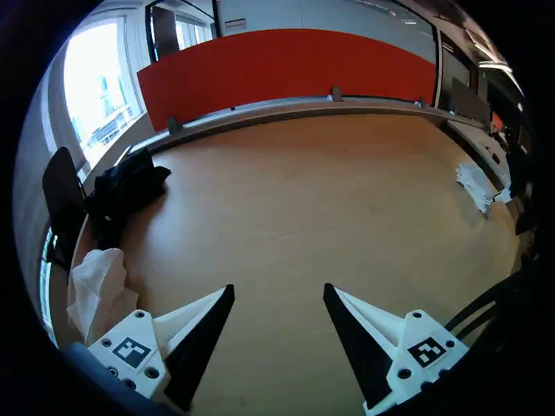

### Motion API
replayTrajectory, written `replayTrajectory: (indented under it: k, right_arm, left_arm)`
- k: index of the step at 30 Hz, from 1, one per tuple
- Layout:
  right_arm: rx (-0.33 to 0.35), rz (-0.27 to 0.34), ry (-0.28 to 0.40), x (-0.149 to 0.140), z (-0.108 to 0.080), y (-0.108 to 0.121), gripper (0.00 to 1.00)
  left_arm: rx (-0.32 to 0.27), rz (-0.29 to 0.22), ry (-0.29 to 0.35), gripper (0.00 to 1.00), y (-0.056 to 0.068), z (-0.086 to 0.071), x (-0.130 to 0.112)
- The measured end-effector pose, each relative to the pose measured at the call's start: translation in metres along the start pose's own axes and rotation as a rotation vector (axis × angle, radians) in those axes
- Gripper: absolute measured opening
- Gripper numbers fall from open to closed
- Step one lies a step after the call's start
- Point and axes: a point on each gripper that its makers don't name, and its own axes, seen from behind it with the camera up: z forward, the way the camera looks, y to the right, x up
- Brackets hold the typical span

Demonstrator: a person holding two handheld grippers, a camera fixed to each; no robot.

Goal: Fold towel

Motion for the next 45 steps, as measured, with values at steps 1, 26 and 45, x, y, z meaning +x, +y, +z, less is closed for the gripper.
replayTrajectory:
  k: [1, 26, 45]
  right_arm:
    - [0.000, 0.000, 0.000, 0.000, 0.000, 0.000, 0.12]
    - [-0.037, 0.031, 0.012, 0.000, 0.002, 0.009, 0.28]
    - [-0.042, 0.073, 0.091, 0.002, -0.021, 0.006, 1.00]
  left_arm:
    - [0.000, 0.001, -0.001, 0.95, 0.000, 0.000, 0.000]
    - [0.002, 0.003, 0.002, 0.95, 0.001, 0.000, 0.001]
    - [-0.008, 0.003, 0.012, 0.95, 0.004, 0.002, 0.005]
